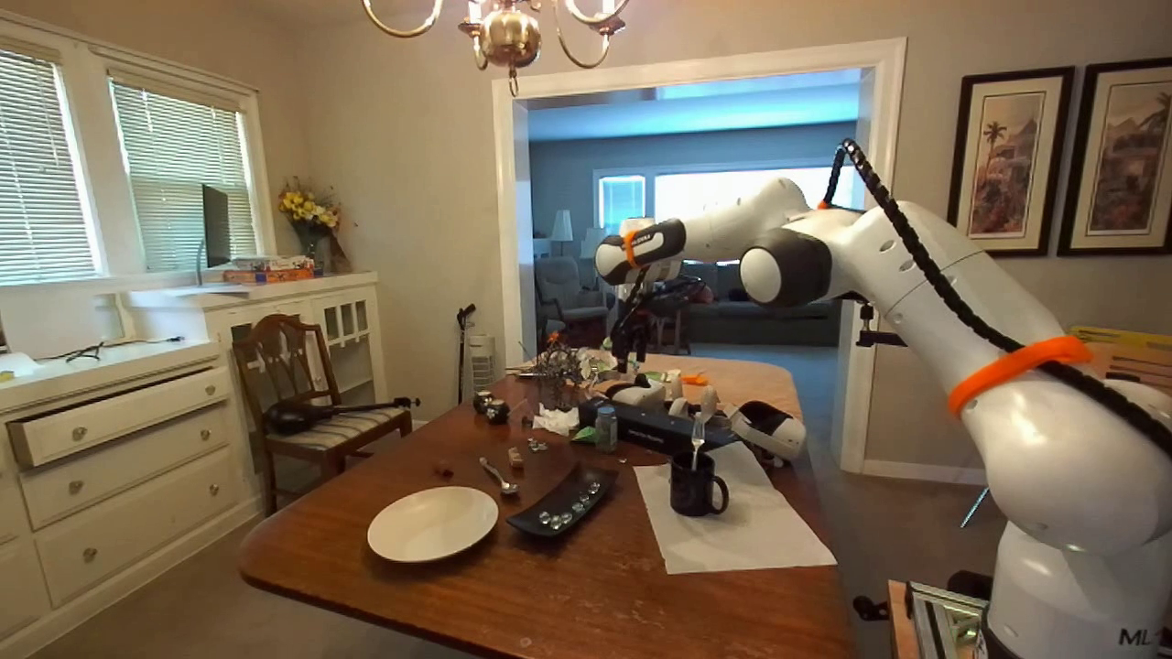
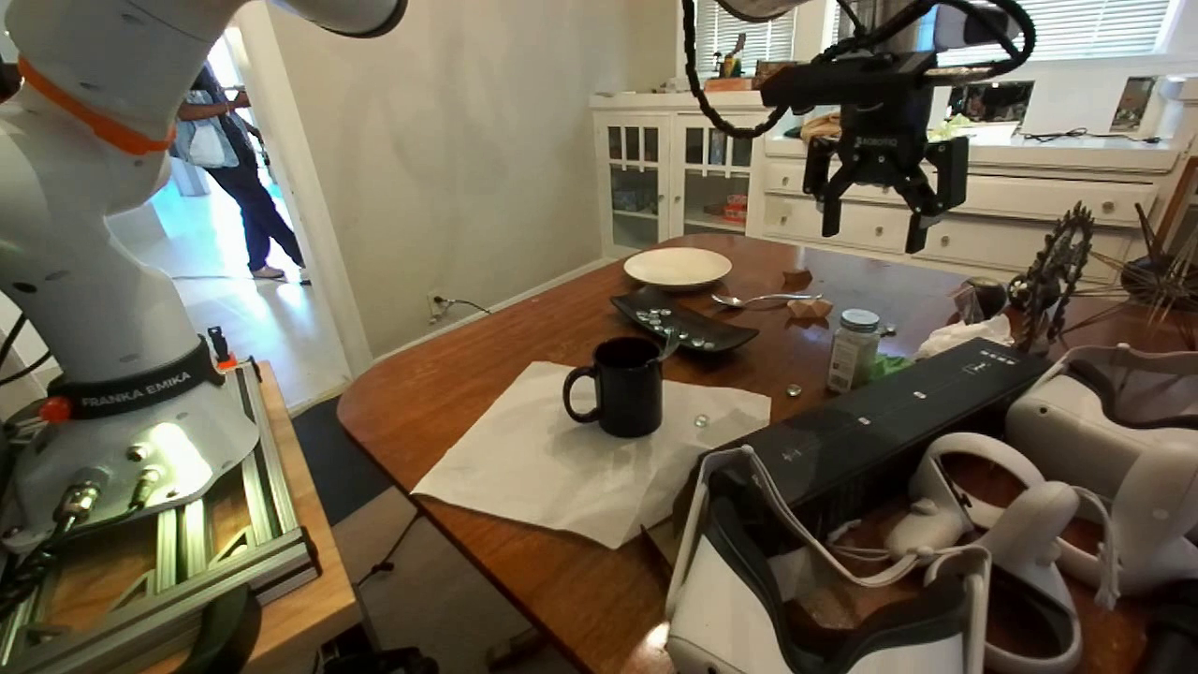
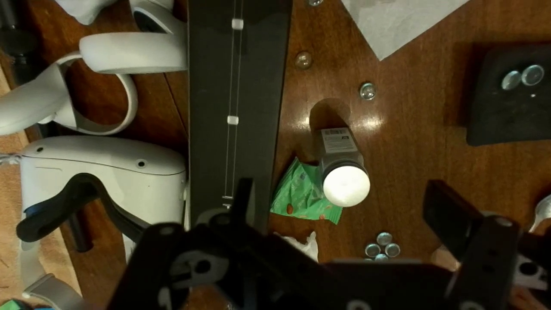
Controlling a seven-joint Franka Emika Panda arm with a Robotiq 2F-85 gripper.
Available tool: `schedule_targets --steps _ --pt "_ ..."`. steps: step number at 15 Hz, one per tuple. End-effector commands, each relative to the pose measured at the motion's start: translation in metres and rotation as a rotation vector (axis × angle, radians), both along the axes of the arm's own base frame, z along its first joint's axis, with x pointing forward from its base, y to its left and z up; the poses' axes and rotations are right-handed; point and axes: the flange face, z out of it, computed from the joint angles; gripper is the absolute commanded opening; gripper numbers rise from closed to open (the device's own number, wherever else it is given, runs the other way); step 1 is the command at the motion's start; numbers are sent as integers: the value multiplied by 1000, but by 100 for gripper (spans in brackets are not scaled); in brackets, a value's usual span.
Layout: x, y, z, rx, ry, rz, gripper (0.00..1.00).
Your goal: Pick up the bottle and put it in the cup
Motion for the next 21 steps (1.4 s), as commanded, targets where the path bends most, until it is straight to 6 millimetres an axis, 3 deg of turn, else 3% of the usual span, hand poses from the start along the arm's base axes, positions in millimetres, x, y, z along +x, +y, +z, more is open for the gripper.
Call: schedule_targets --steps 1,8,12,21 --pt "10 4 -28 -59 30 100 100" --pt "27 12 -77 -25 42 341 100" --pt "33 14 -93 -21 59 422 100" --pt "56 30 -115 -2 24 250 100"
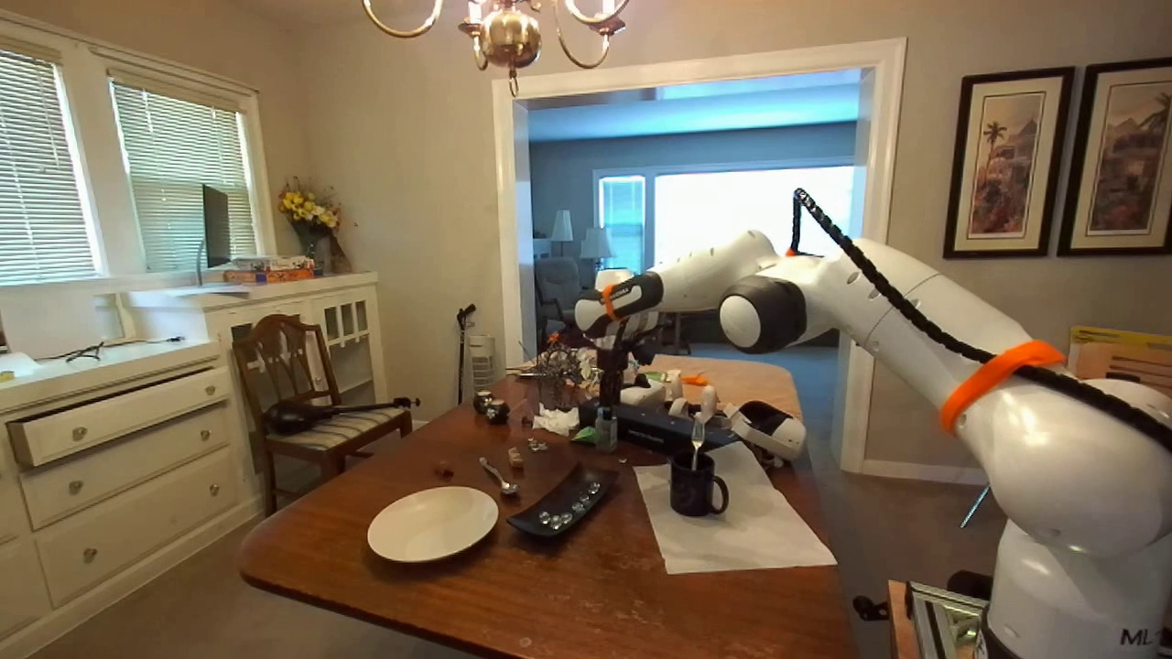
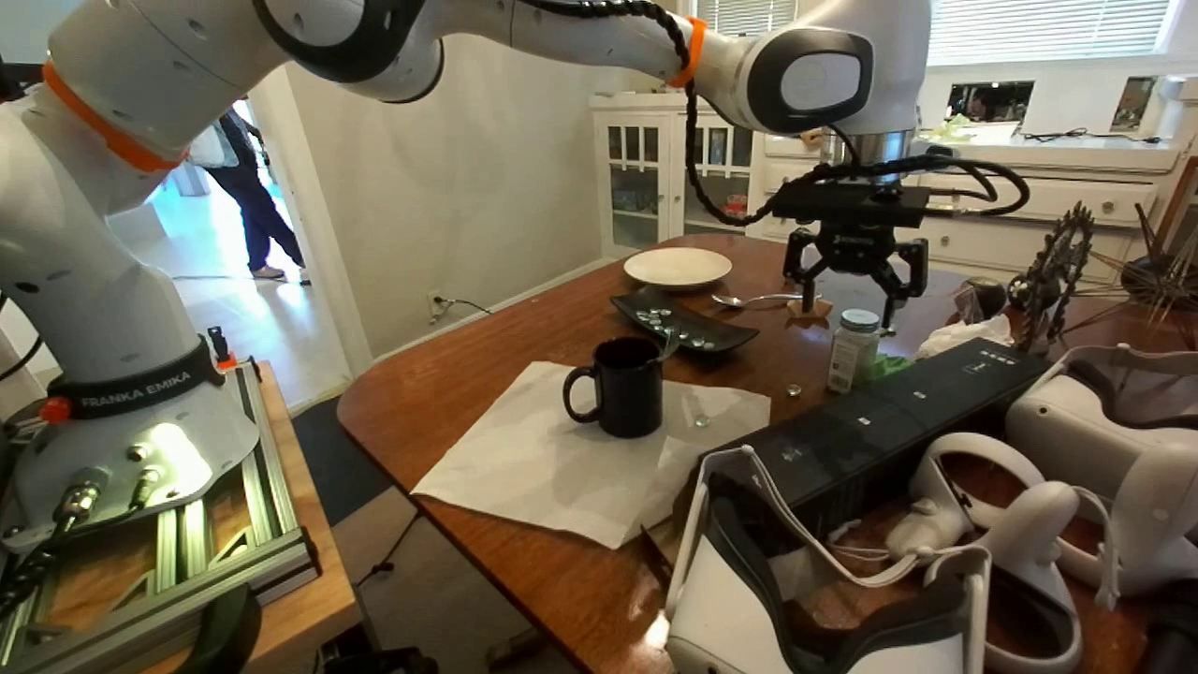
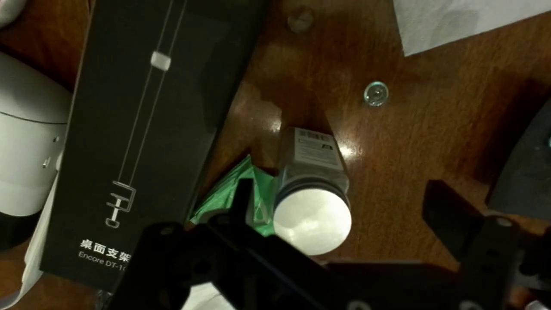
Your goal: Pick up the bottle and put it in the cup
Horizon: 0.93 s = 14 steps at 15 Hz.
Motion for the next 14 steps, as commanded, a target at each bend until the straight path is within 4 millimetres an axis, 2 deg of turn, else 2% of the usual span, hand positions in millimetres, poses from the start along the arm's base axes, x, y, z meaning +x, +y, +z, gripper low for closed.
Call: schedule_targets --steps 1,6,14 --pt "12 3 -8 4 -21 -78 100" --pt "11 -7 -17 3 -30 -195 100" --pt "15 -8 -33 3 -31 -261 100"
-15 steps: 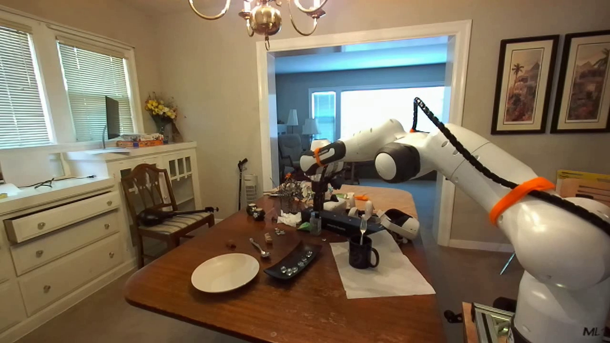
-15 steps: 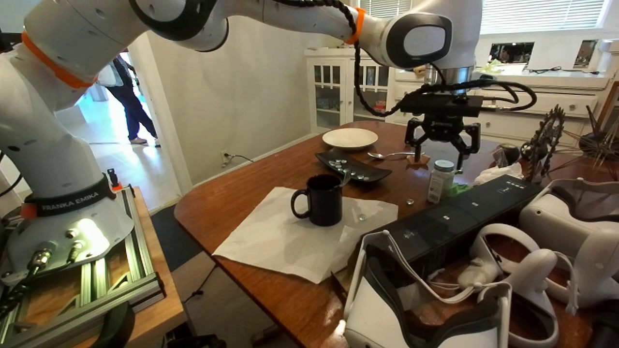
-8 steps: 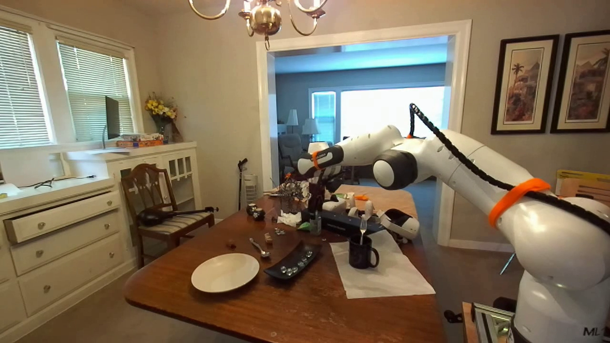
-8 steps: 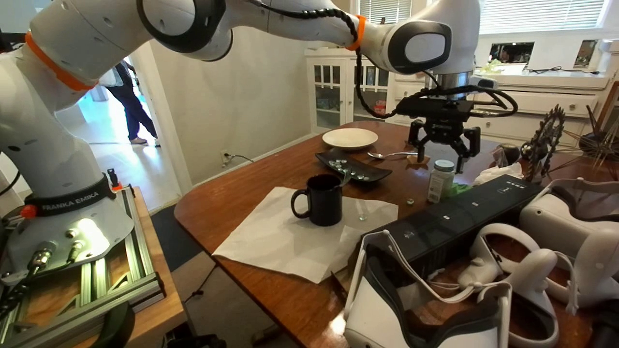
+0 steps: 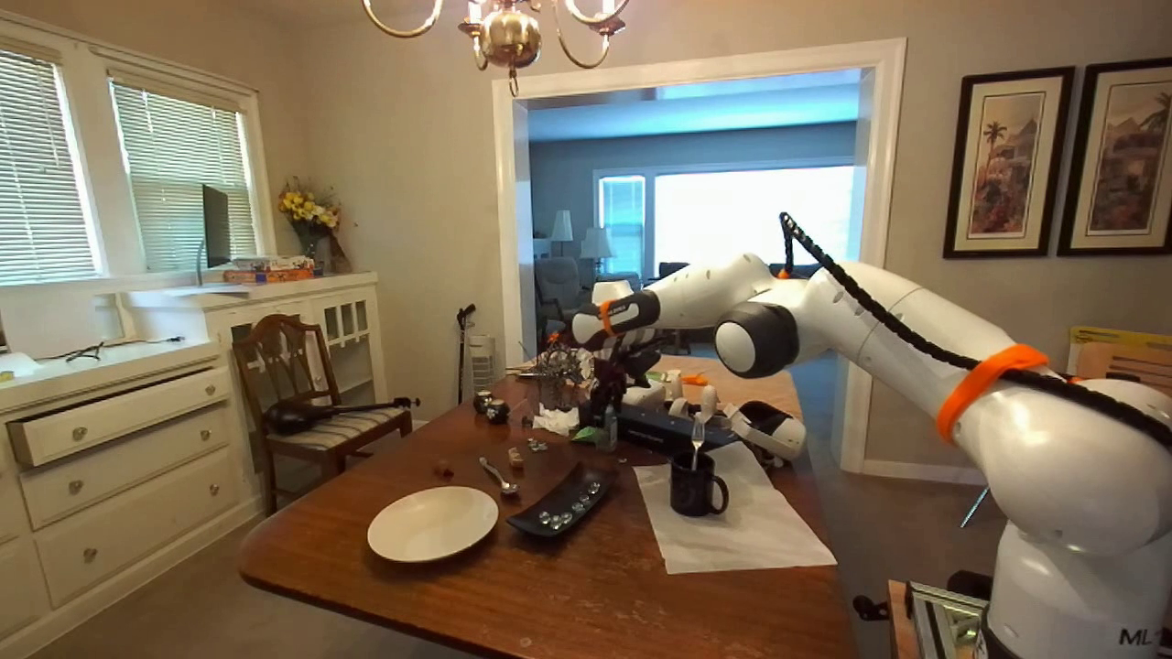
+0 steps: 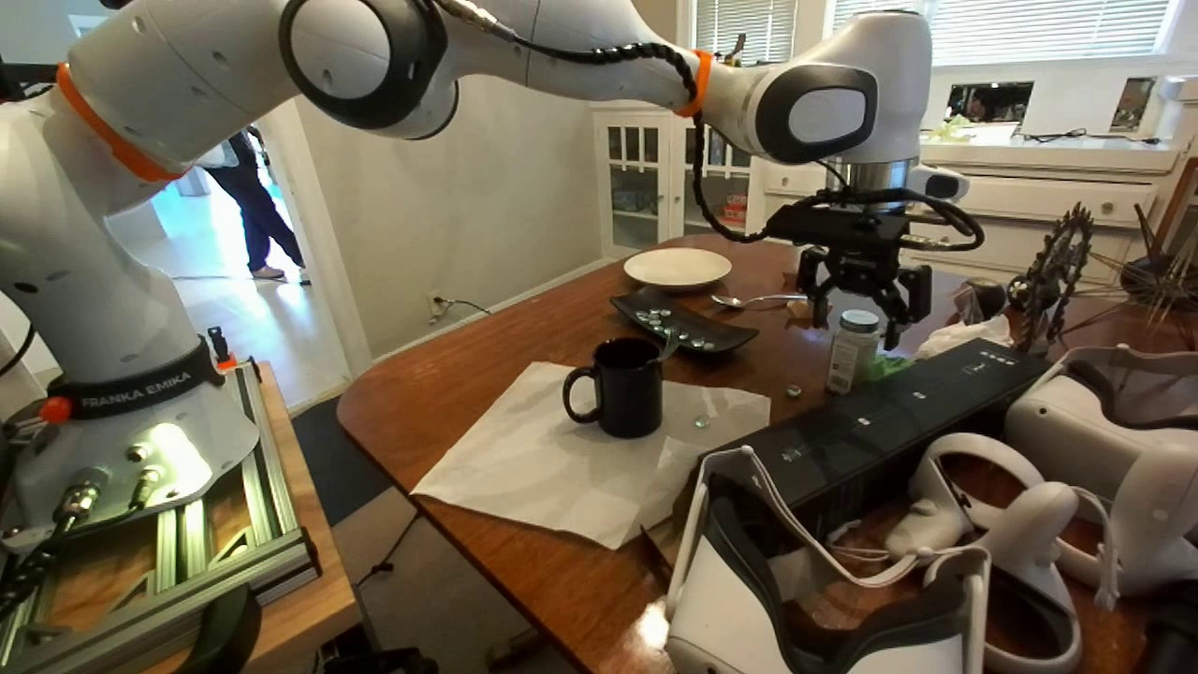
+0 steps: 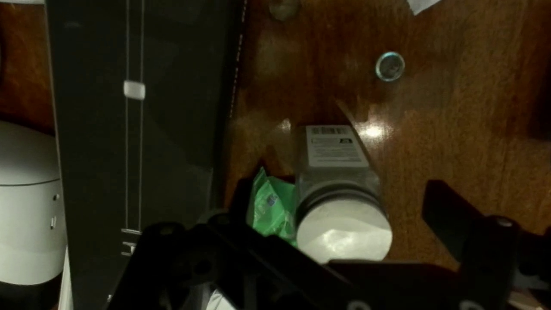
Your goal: Pick up the bottle and put it in the cup
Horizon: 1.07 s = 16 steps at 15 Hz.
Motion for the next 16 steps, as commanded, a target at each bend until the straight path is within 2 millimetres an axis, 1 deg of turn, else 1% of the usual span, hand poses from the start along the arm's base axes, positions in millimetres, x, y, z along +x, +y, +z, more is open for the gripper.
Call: schedule_targets --steps 1,3,4,6,7,8,9,10,11,12,14,15,16 --pt "5 -2 -7 8 -8 -30 100" --pt "5 -5 -8 4 -10 -33 97" --pt "6 -3 -7 5 -12 -31 98" --pt "7 -4 -8 5 -16 -31 97" --pt "7 -3 -8 6 -15 -30 93" --pt "8 -3 -9 7 -15 -31 83" --pt "7 -2 -10 14 -14 -32 68" --pt "7 -1 -11 19 -11 -33 66" --pt "7 -1 -12 21 -9 -32 59" --pt "7 0 -14 25 -5 -30 49" --pt "6 0 -17 30 -3 -31 33" --pt "6 0 -18 30 -3 -31 26" --pt "6 0 -17 29 -3 -31 23"
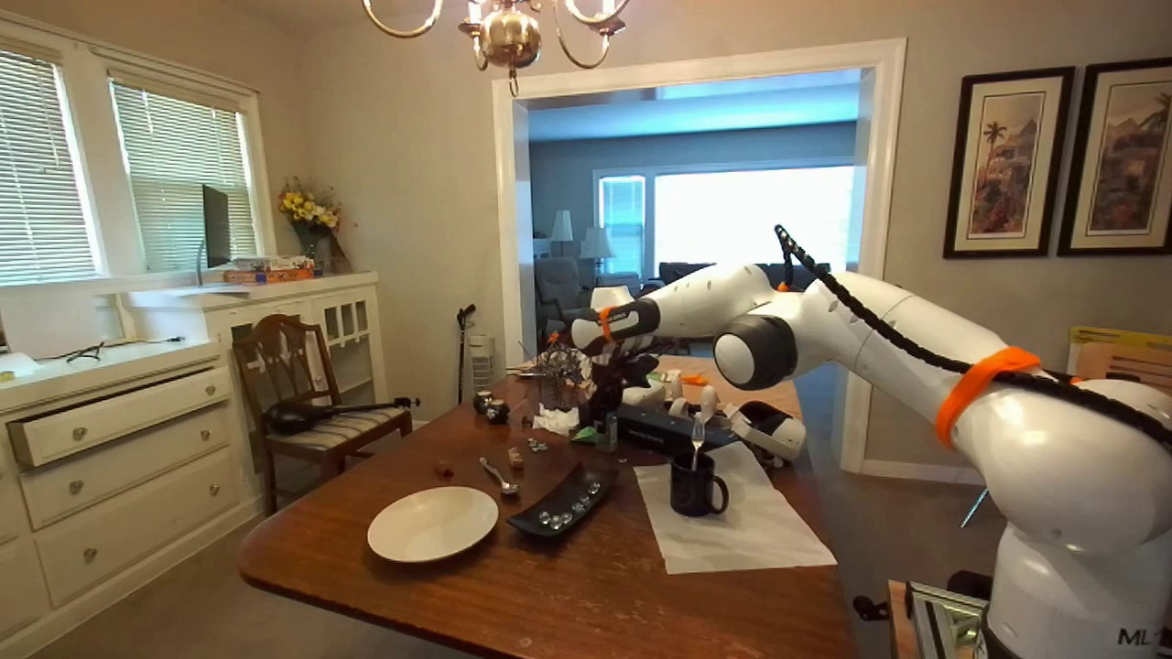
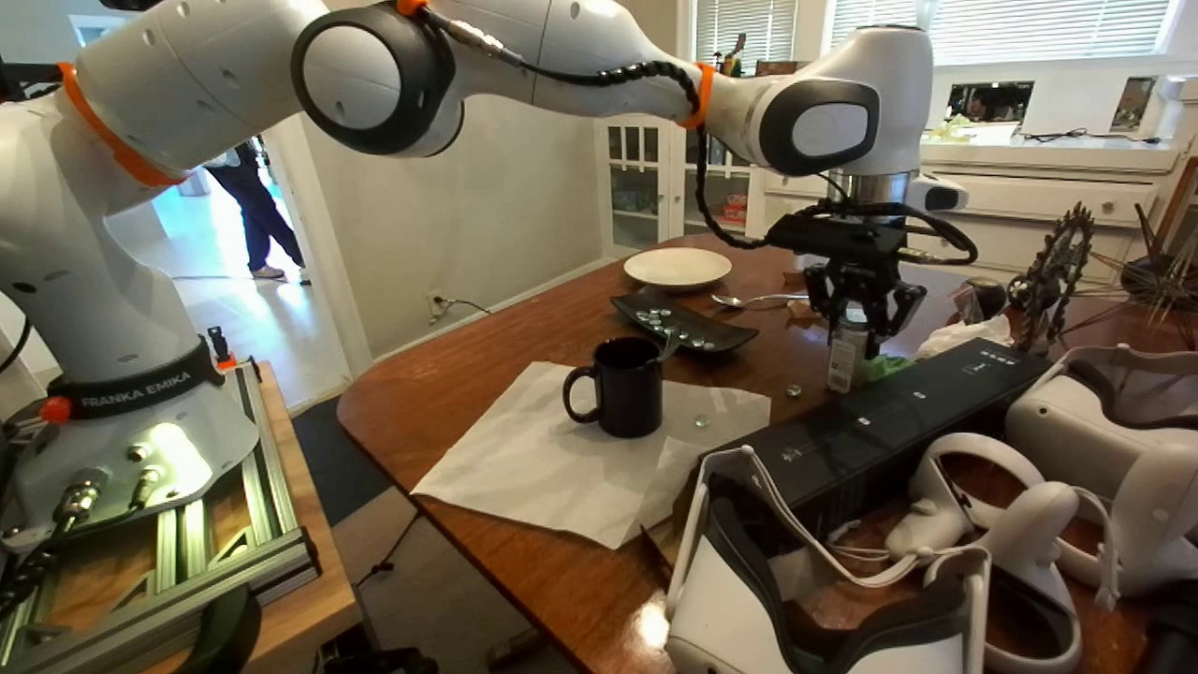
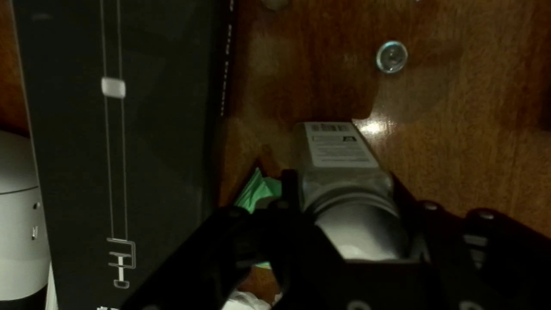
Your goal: Pick up the bottle and put it in the cup
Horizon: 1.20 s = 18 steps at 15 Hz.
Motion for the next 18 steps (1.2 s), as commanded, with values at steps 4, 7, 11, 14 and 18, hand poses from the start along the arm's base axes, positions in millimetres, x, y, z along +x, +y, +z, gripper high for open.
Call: schedule_targets --steps 4,7,11,14,18 --pt "-1 2 11 -8 28 -33 23" --pt "-9 3 38 12 45 -31 23" --pt "-35 15 71 79 141 66 23" --pt "-60 19 91 91 205 118 23" --pt "-59 8 101 68 171 86 48"
